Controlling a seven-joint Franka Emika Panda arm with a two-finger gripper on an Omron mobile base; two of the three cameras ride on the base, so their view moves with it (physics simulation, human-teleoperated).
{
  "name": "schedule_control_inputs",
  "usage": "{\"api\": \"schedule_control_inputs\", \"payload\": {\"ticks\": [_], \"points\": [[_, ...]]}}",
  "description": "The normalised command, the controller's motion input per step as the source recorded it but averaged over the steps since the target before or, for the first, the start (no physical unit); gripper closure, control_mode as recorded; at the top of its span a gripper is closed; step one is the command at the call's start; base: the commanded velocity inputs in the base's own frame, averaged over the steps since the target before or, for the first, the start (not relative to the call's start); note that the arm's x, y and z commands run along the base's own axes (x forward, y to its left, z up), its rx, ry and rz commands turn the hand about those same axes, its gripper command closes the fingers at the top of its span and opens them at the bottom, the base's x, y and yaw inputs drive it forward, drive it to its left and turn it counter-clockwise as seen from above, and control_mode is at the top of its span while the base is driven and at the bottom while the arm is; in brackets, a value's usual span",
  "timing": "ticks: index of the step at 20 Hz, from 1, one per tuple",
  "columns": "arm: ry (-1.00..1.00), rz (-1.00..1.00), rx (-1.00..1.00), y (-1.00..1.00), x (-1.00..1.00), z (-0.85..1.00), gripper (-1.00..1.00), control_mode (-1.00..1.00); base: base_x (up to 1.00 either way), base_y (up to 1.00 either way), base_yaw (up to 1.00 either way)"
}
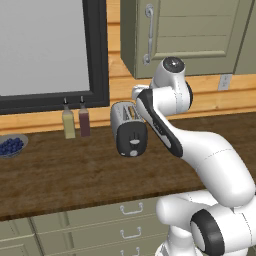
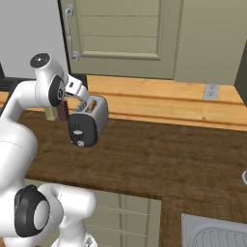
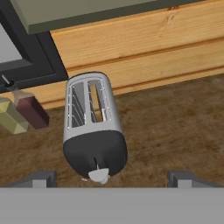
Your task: Start the toaster. Once the lever pops up, take the bread to the plate on the dining counter.
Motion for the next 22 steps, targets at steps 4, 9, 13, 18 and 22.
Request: {"api": "schedule_control_inputs", "payload": {"ticks": [4,9,13,18,22], "points": [[0.0,0.0,0.0,0.0,0.0,0.0,-1.0,-1.0,0.0,0.0,0.0],[0.0,0.0,0.0,0.0,0.0,0.0,-1.0,-1.0,0.0,0.0,0.0],[0.0,0.0,0.0,0.0,0.0,0.0,-1.0,-1.0,0.0,0.0,0.0],[0.0,0.0,0.0,0.0,0.0,0.0,-1.0,-1.0,0.0,0.0,0.0],[0.0,0.0,0.0,0.0,0.0,0.0,-1.0,-1.0,0.0,0.0,0.0]]}}
